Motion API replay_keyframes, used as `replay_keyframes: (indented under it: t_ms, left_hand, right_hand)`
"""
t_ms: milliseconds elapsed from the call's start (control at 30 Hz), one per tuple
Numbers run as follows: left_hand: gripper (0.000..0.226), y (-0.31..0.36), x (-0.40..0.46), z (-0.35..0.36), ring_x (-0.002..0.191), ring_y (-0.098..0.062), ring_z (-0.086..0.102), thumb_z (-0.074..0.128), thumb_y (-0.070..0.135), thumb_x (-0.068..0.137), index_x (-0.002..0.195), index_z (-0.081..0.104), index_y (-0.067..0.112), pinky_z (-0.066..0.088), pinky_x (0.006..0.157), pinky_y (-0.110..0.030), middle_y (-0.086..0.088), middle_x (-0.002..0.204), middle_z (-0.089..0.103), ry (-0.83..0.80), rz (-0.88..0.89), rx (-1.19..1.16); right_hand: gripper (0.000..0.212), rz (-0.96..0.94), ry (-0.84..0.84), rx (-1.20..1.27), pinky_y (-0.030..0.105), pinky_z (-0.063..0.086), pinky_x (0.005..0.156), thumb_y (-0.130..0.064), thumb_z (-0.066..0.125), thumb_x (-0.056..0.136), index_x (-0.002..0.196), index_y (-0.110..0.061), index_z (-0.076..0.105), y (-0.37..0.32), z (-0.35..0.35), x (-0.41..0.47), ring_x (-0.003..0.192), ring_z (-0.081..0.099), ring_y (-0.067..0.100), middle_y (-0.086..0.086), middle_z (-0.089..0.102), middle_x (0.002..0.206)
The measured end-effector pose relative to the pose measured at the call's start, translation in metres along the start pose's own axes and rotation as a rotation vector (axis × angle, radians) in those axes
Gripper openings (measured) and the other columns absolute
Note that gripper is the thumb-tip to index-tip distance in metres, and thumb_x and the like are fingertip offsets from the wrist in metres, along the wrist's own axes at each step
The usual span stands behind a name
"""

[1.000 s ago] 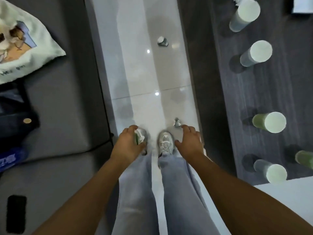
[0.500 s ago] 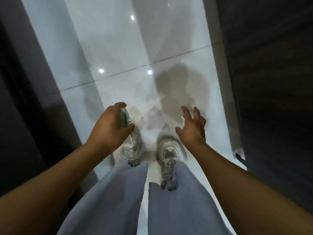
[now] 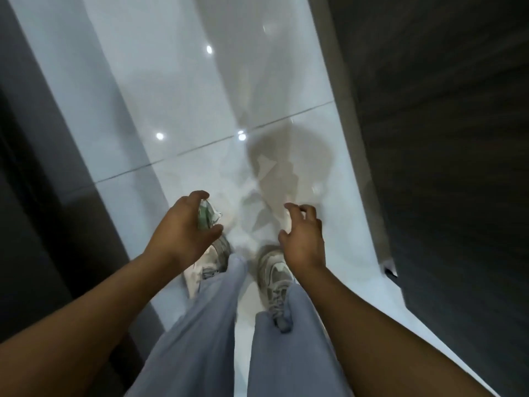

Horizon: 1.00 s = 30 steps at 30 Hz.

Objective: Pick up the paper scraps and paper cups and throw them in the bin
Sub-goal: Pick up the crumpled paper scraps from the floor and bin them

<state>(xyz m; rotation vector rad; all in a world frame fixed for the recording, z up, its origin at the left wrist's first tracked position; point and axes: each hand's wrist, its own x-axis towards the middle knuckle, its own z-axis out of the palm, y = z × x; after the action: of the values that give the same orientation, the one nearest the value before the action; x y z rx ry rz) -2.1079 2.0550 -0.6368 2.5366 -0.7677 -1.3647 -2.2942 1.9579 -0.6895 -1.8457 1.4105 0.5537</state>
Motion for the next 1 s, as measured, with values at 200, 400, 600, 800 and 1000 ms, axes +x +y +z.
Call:
replay_keyframes:
  t_ms: [200, 400, 600, 800, 1000]
  left_hand:
    - [0.065, 0.056, -0.098, -0.105, 0.112, -0.025, 0.052, 0.073, 0.03, 0.08, 0.136, 0.041, 0.02, 0.036, 0.086, -0.024, -0.007, 0.128, 0.052, 0.022, 0.006, -0.02]
    - [0.064, 0.125, -0.205, -0.25, 0.109, -0.023, 0.053, 0.07, 0.029, 0.081, 0.136, 0.04, 0.019, 0.041, 0.086, -0.026, -0.006, 0.125, 0.052, 0.066, 0.063, -0.04]
    - [0.063, 0.17, -0.285, -0.385, 0.111, -0.027, 0.053, 0.069, 0.029, 0.082, 0.137, 0.04, 0.016, 0.045, 0.094, -0.034, -0.011, 0.127, 0.051, 0.144, 0.139, -0.03]
    - [0.063, 0.191, -0.331, -0.478, 0.111, -0.027, 0.052, 0.069, 0.027, 0.081, 0.136, 0.04, 0.015, 0.046, 0.095, -0.036, -0.01, 0.126, 0.051, 0.246, 0.187, -0.05]
    - [0.063, 0.212, -0.338, -0.536, 0.113, -0.026, 0.051, 0.067, 0.027, 0.082, 0.137, 0.037, 0.018, 0.046, 0.095, -0.036, -0.008, 0.129, 0.048, 0.299, 0.219, -0.07]
  right_hand:
    - [0.053, -0.134, 0.019, -0.086, 0.029, 0.045, 0.099, -0.022, 0.056, 0.094, 0.142, -0.03, 0.037, -0.09, -0.116, -0.102, 0.121, 0.047, 0.02, -0.001, 0.034, 0.145]
    - [0.054, -0.204, 0.019, -0.121, 0.029, 0.044, 0.102, -0.025, 0.056, 0.095, 0.144, -0.03, 0.033, -0.198, -0.249, -0.218, 0.126, 0.045, 0.02, -0.001, 0.032, 0.149]
    - [0.055, -0.312, 0.087, -0.092, 0.032, 0.048, 0.099, -0.02, 0.059, 0.092, 0.142, -0.03, 0.038, -0.304, -0.347, -0.305, 0.124, 0.047, 0.021, -0.001, 0.036, 0.147]
    - [0.056, -0.415, 0.159, -0.129, 0.033, 0.05, 0.096, -0.02, 0.06, 0.092, 0.142, -0.029, 0.038, -0.382, -0.411, -0.352, 0.123, 0.048, 0.023, 0.001, 0.037, 0.145]
    - [0.057, -0.468, 0.162, -0.144, 0.035, 0.049, 0.098, -0.021, 0.062, 0.09, 0.142, -0.029, 0.038, -0.432, -0.462, -0.353, 0.119, 0.05, 0.024, 0.003, 0.04, 0.14]
